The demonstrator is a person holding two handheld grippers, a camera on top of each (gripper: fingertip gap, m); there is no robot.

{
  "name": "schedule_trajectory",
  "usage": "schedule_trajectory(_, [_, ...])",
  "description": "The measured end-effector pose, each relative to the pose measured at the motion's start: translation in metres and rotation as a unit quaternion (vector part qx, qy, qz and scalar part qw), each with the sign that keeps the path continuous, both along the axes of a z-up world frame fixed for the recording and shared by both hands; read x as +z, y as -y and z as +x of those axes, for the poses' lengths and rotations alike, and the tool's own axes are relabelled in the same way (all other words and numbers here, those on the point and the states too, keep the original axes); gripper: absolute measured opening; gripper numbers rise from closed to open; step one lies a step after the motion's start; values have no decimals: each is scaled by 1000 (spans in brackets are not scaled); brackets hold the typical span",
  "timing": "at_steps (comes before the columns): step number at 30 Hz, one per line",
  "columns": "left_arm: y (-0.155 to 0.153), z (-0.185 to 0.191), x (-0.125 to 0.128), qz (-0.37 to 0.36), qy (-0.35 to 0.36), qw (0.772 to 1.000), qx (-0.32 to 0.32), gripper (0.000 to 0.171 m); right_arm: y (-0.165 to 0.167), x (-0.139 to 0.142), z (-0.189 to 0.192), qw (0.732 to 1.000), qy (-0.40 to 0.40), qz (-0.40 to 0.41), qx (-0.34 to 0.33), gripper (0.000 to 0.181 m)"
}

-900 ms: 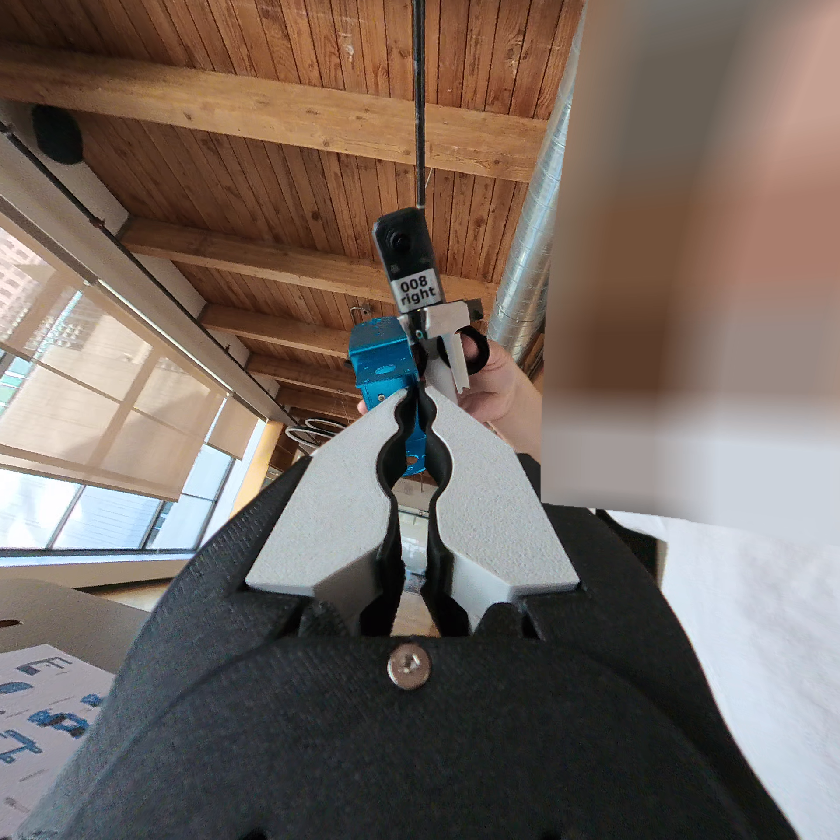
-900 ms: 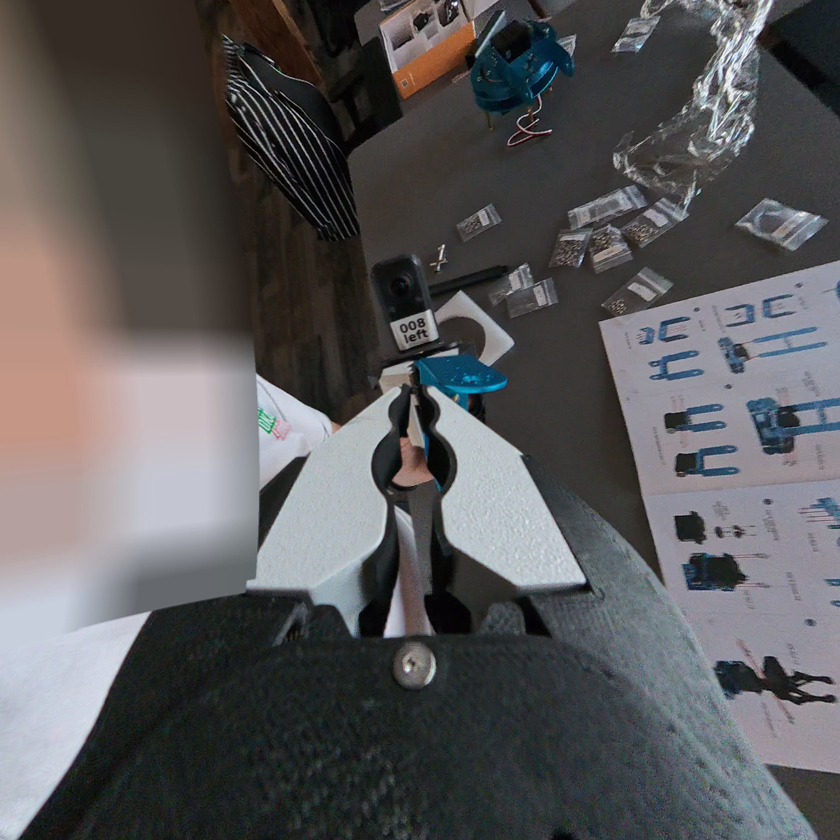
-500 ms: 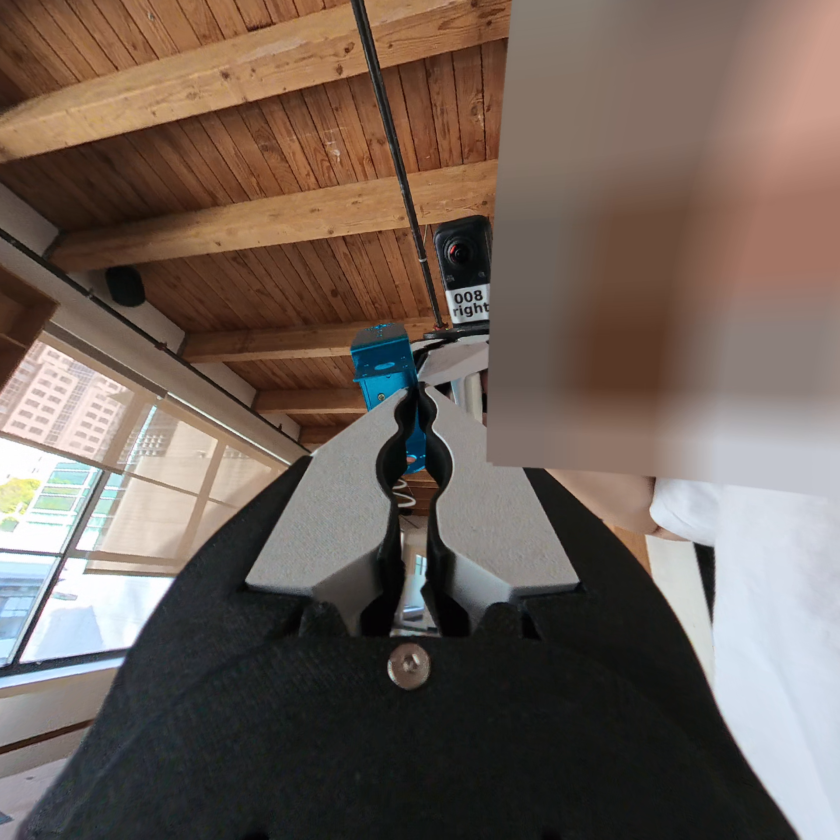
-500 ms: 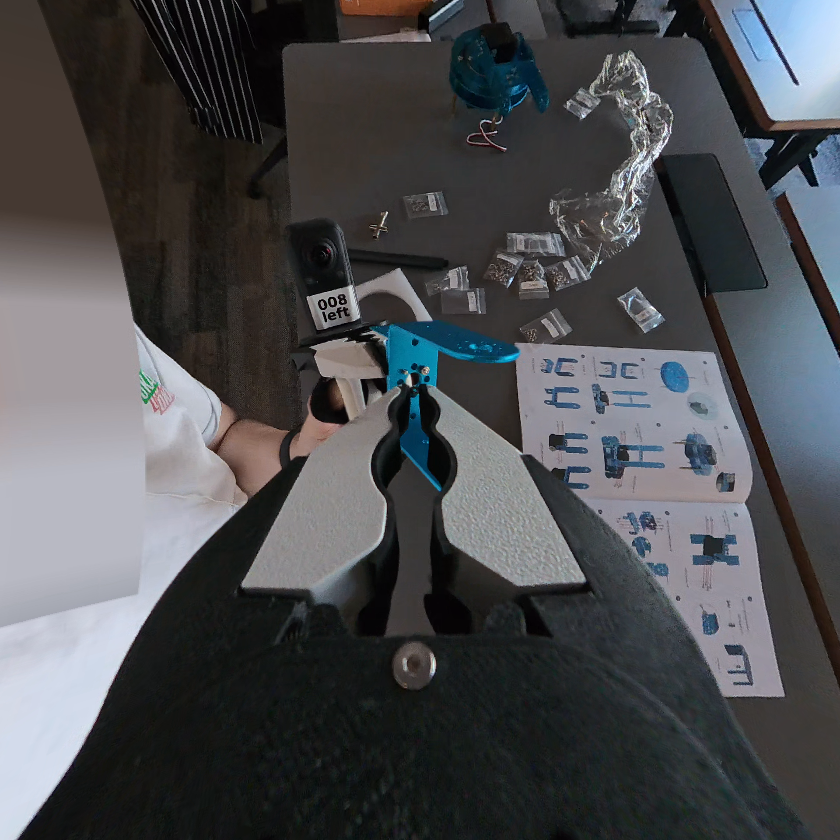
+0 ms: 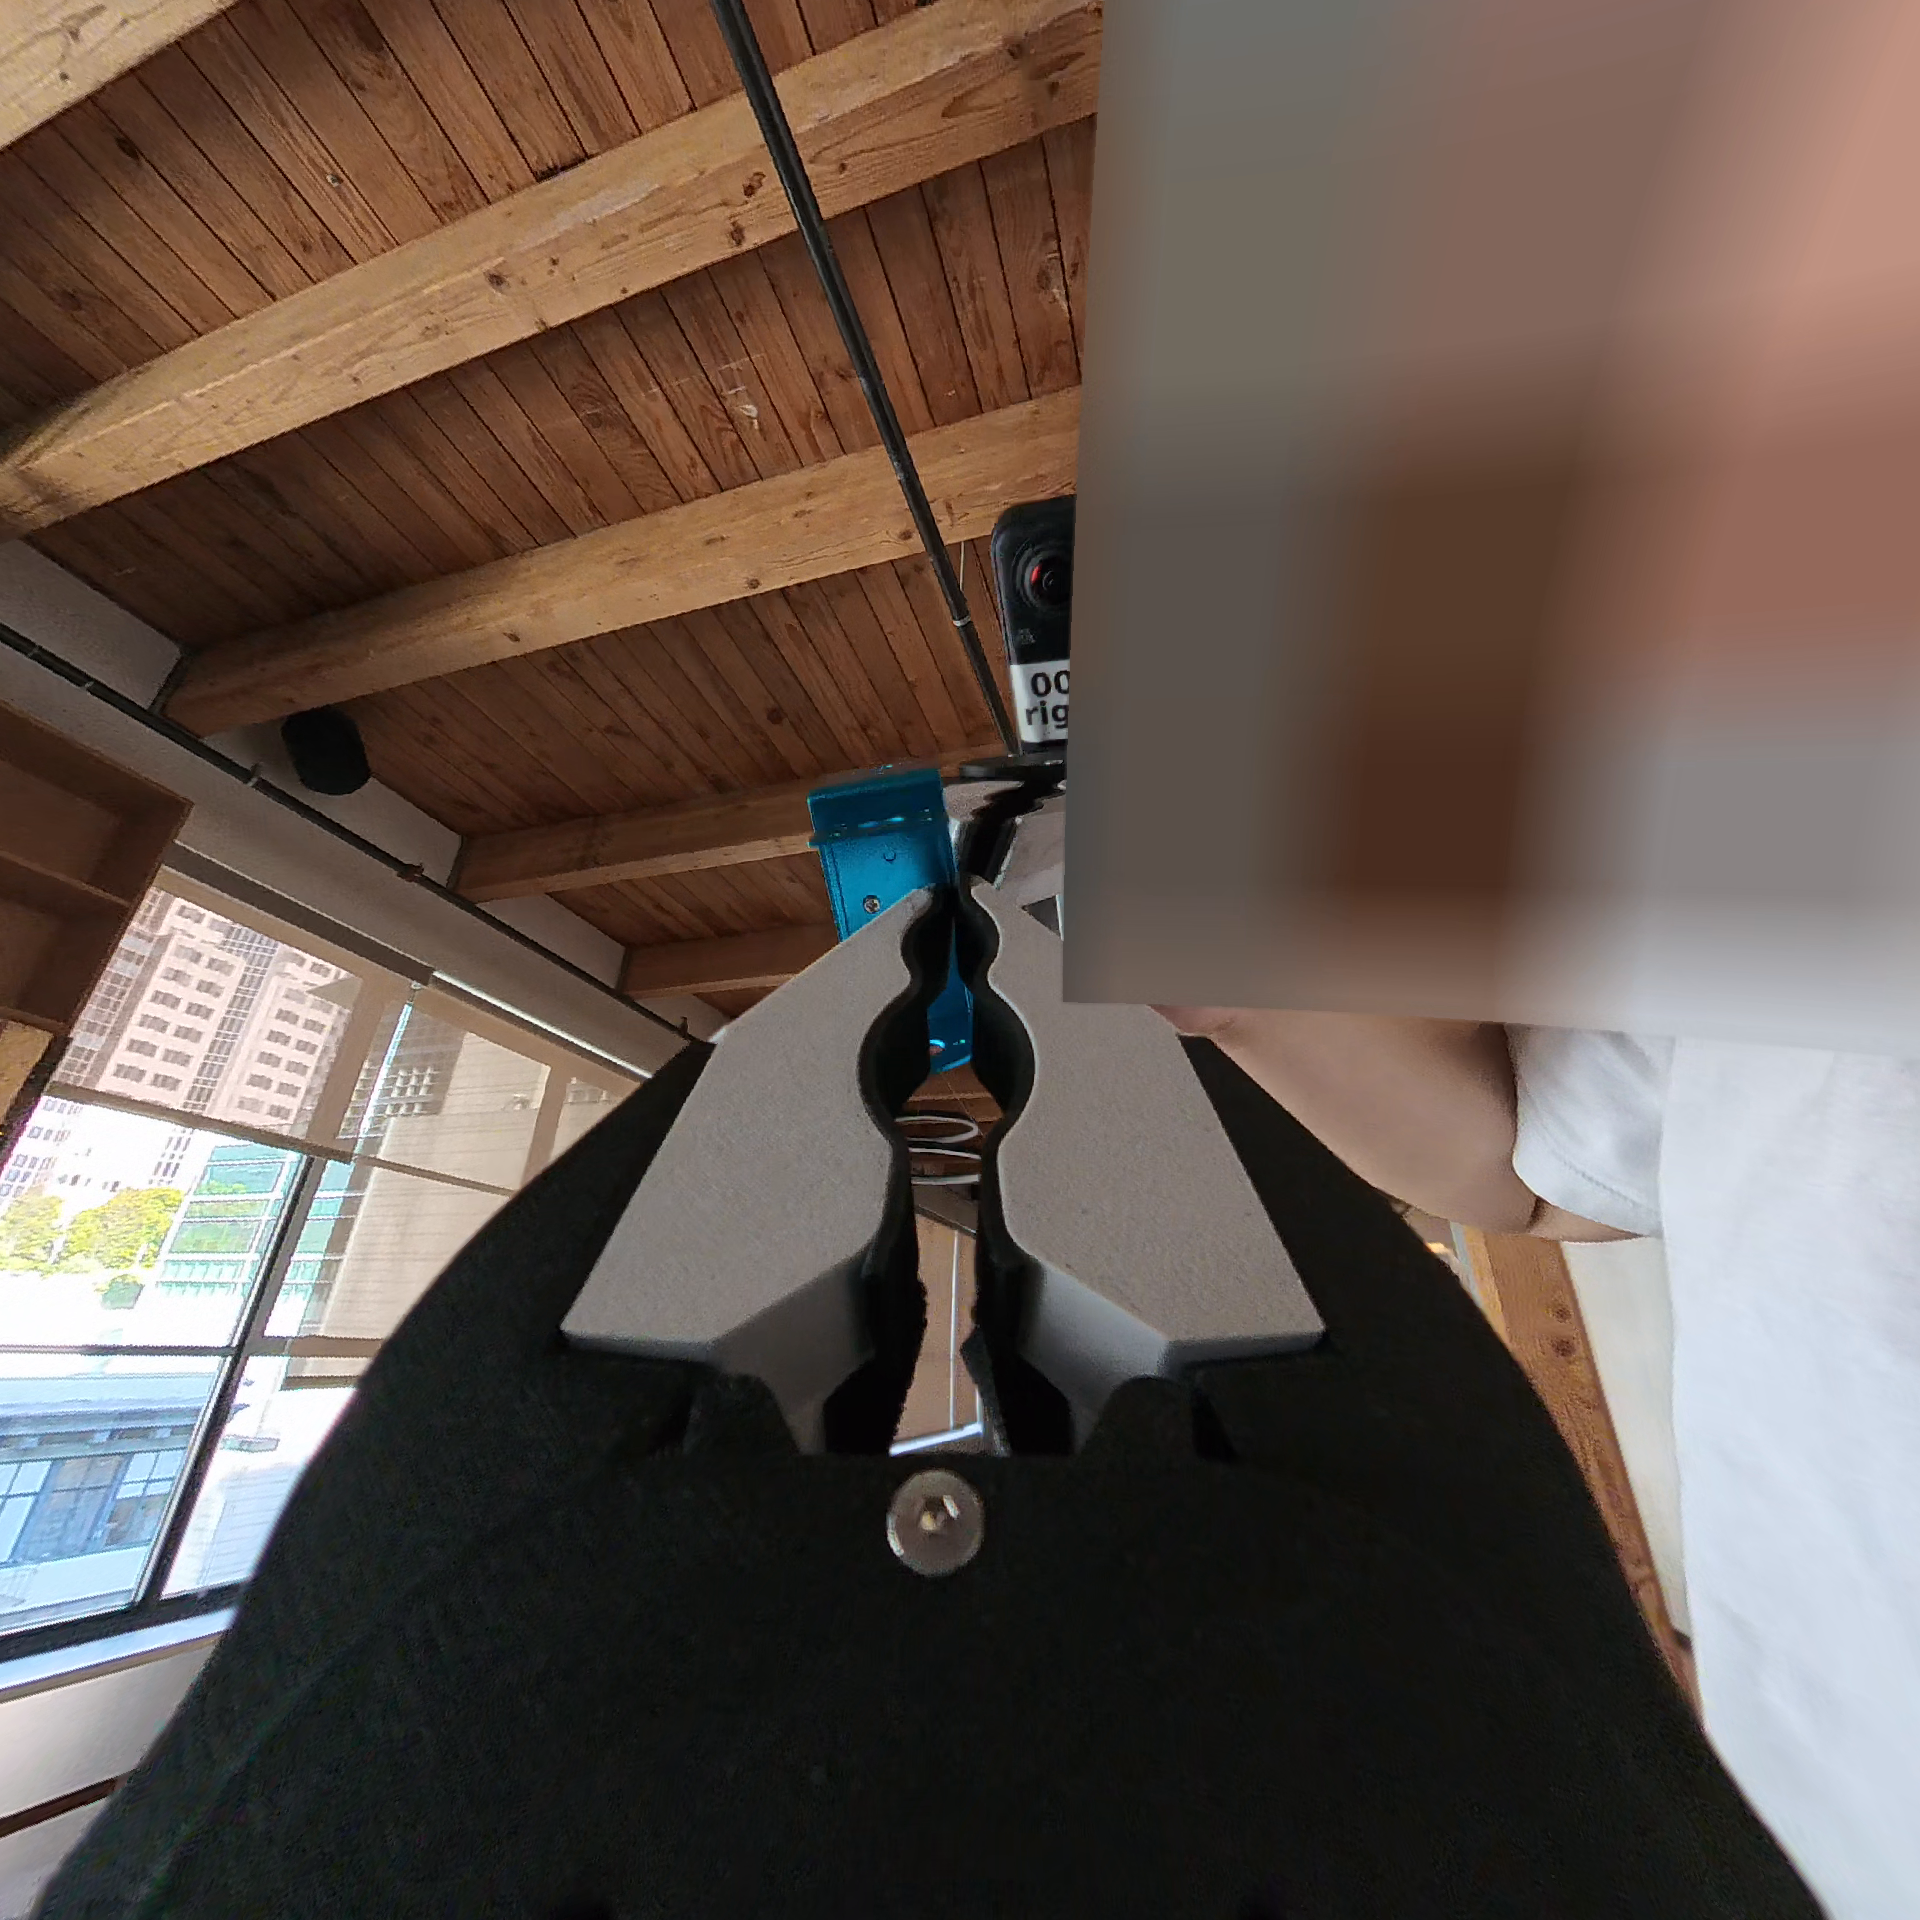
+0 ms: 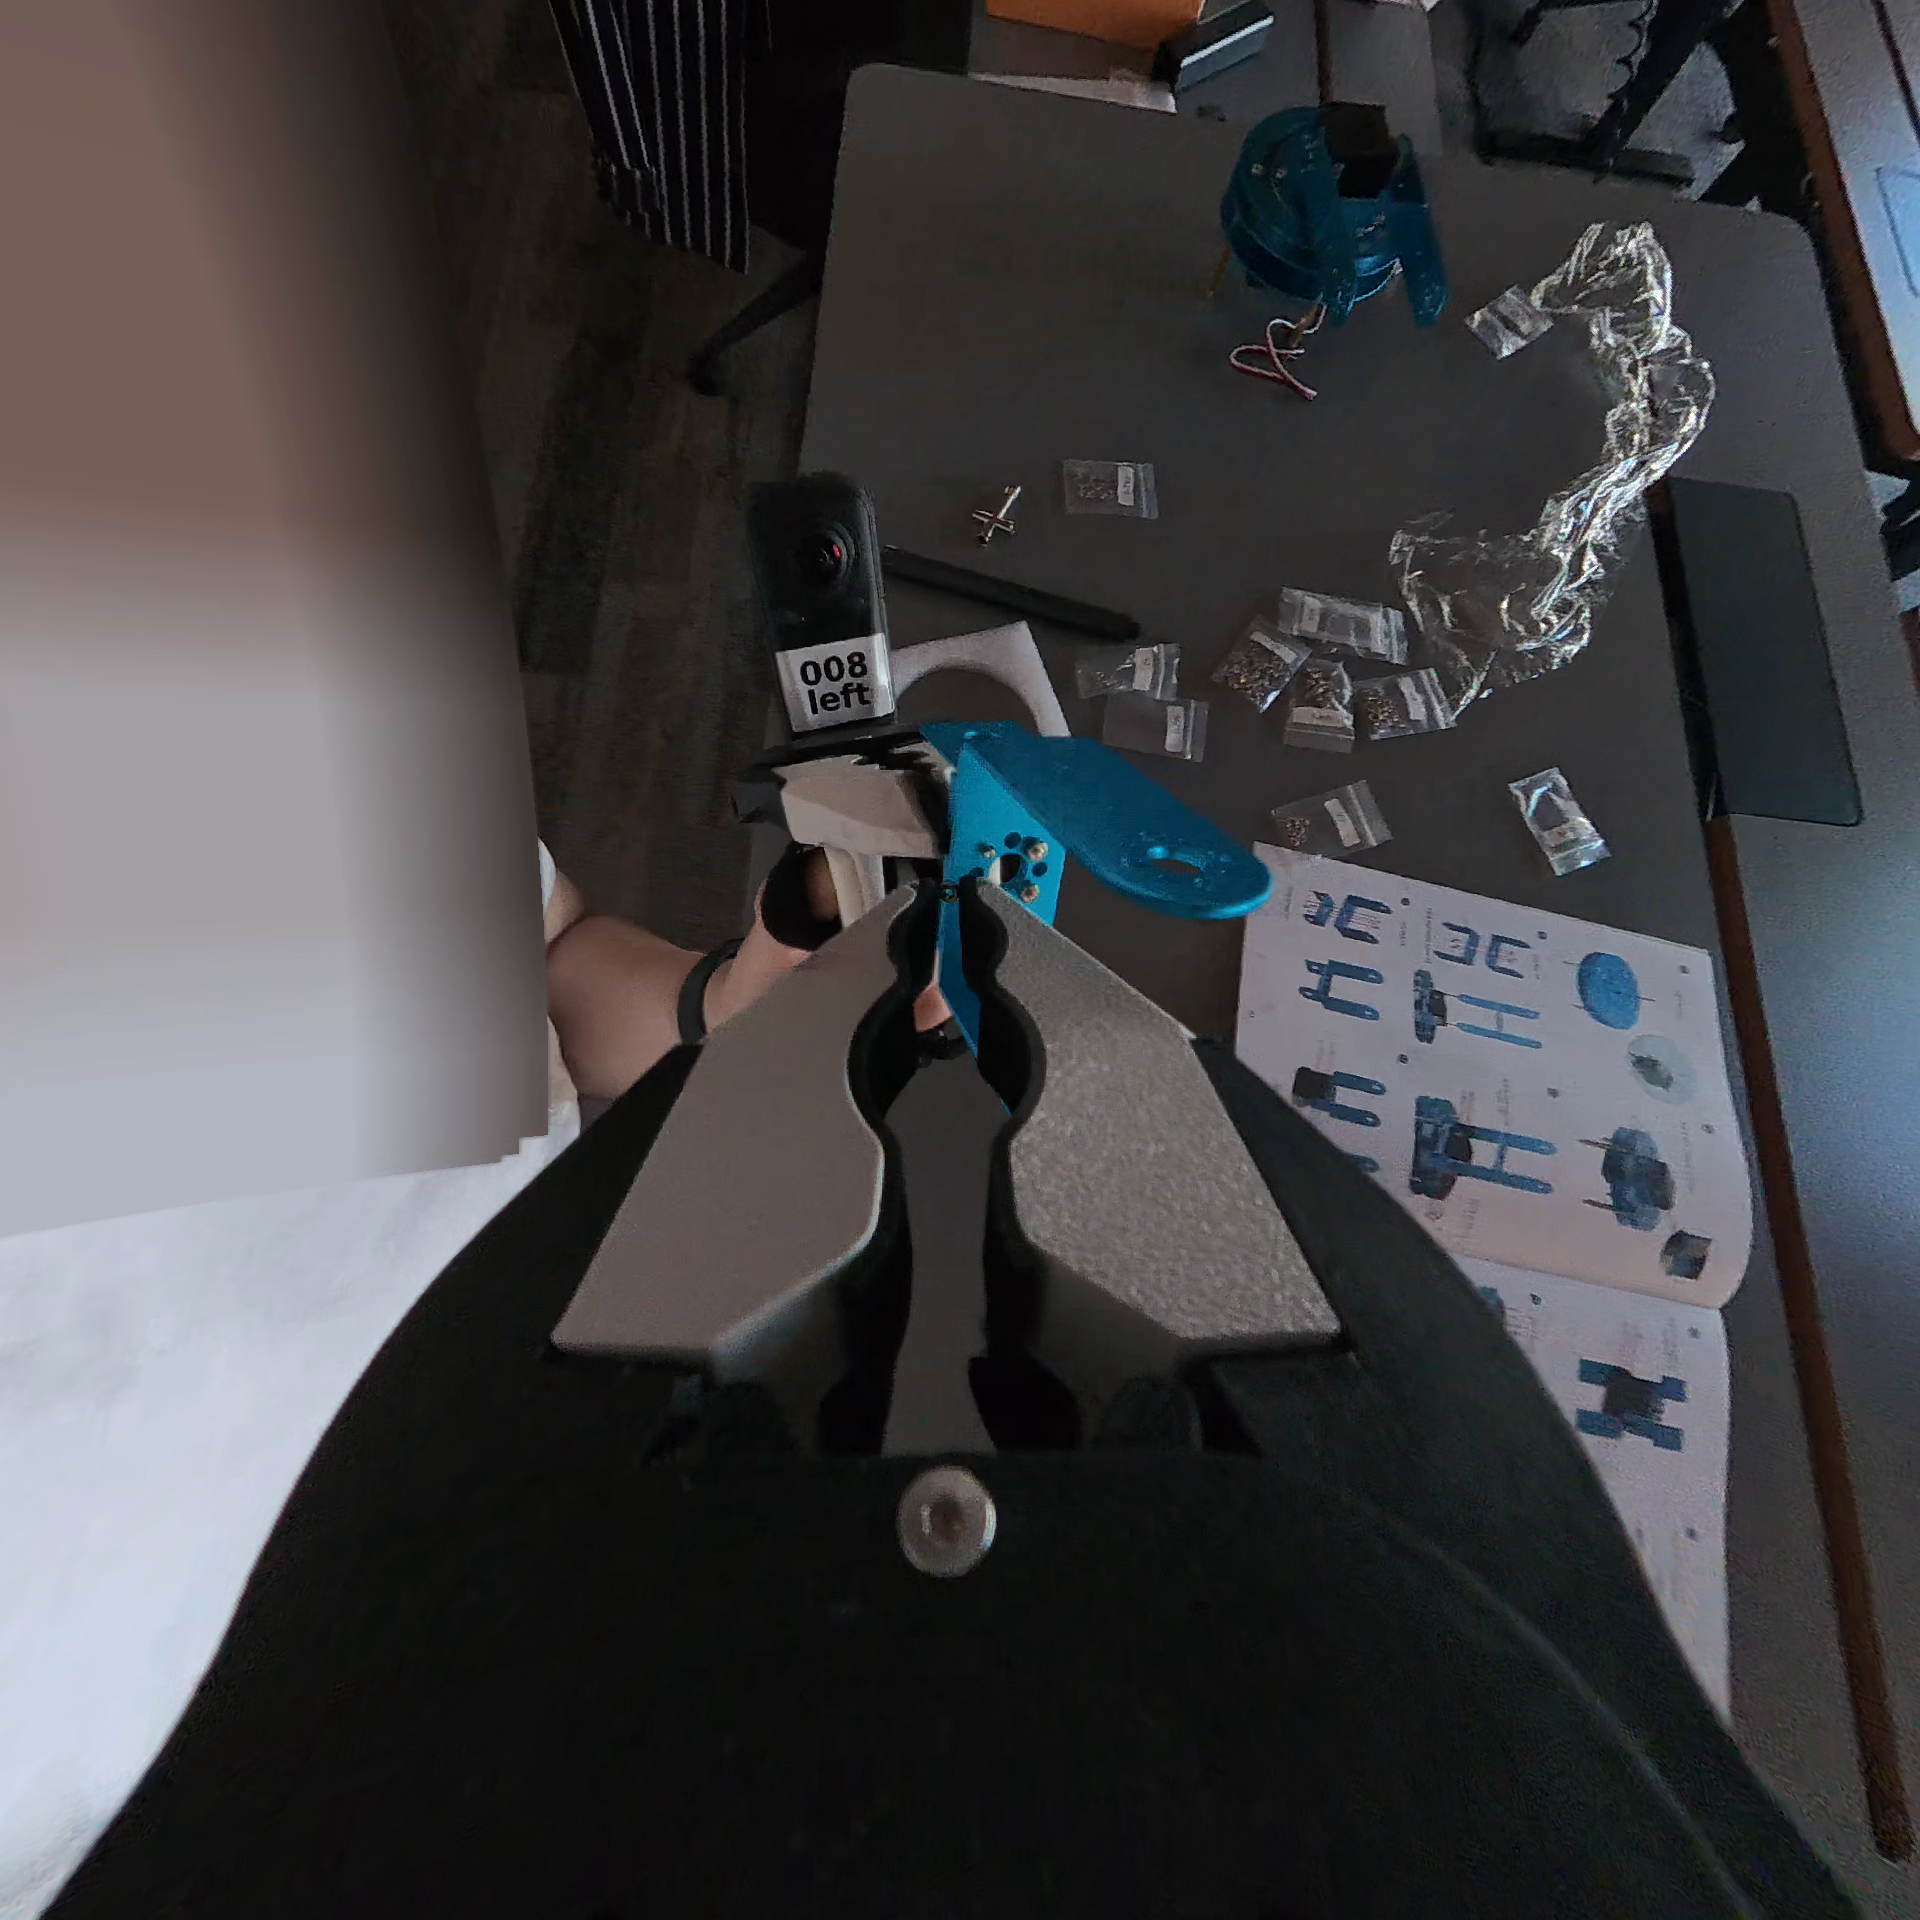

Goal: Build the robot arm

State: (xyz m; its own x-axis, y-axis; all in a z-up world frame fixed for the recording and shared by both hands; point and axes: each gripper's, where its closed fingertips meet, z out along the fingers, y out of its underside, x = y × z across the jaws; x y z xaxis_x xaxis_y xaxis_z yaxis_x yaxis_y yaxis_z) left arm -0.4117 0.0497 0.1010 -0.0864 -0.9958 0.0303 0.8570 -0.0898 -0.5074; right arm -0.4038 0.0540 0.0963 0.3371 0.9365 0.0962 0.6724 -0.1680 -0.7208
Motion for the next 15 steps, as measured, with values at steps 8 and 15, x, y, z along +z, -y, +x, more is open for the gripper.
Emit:
schedule_trajectory(8, [-3,1,-1,-6,-1,1000,1,0,-7,-1,-1,1000,-15,4,-13,3])
schedule_trajectory(15, [-6,1,-2,-10,-4,1000,-2,0,-10,-2,-3,999,-36,-4,-15,3])
